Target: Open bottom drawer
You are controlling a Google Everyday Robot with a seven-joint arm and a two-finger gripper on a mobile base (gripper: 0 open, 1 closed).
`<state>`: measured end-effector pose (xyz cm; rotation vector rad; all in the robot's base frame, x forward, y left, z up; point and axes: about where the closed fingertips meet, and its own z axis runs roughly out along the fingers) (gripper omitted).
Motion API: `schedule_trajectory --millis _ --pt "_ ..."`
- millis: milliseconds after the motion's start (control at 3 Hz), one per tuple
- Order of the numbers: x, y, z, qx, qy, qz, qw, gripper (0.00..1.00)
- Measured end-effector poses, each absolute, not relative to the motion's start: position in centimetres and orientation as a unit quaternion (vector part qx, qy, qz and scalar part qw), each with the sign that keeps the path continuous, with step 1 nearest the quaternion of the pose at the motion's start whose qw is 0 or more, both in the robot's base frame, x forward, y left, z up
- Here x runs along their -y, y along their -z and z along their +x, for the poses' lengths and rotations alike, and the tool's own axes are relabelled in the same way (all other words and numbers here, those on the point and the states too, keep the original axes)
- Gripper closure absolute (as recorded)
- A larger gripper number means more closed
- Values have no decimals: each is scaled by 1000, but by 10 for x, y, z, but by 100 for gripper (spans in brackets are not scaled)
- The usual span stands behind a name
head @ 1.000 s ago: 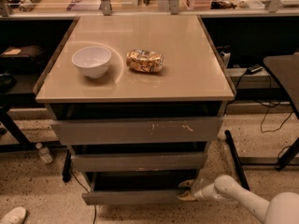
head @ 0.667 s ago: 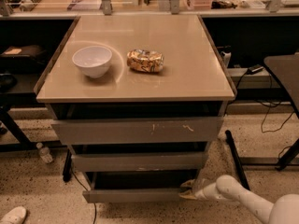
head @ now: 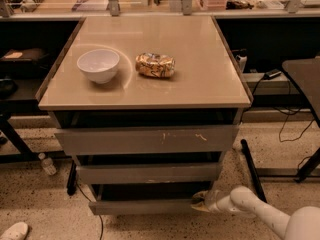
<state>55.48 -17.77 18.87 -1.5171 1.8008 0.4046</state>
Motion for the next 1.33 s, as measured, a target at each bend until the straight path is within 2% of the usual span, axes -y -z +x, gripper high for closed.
schedule_trajectory --millis 333,1000,1333 --pt "188 -175 537 -706 -177 -582 362 38" --pt "189 -181 535 -705 -177 -583 362 83" --pt "193 -191 526 -696 -180 -593 362 100"
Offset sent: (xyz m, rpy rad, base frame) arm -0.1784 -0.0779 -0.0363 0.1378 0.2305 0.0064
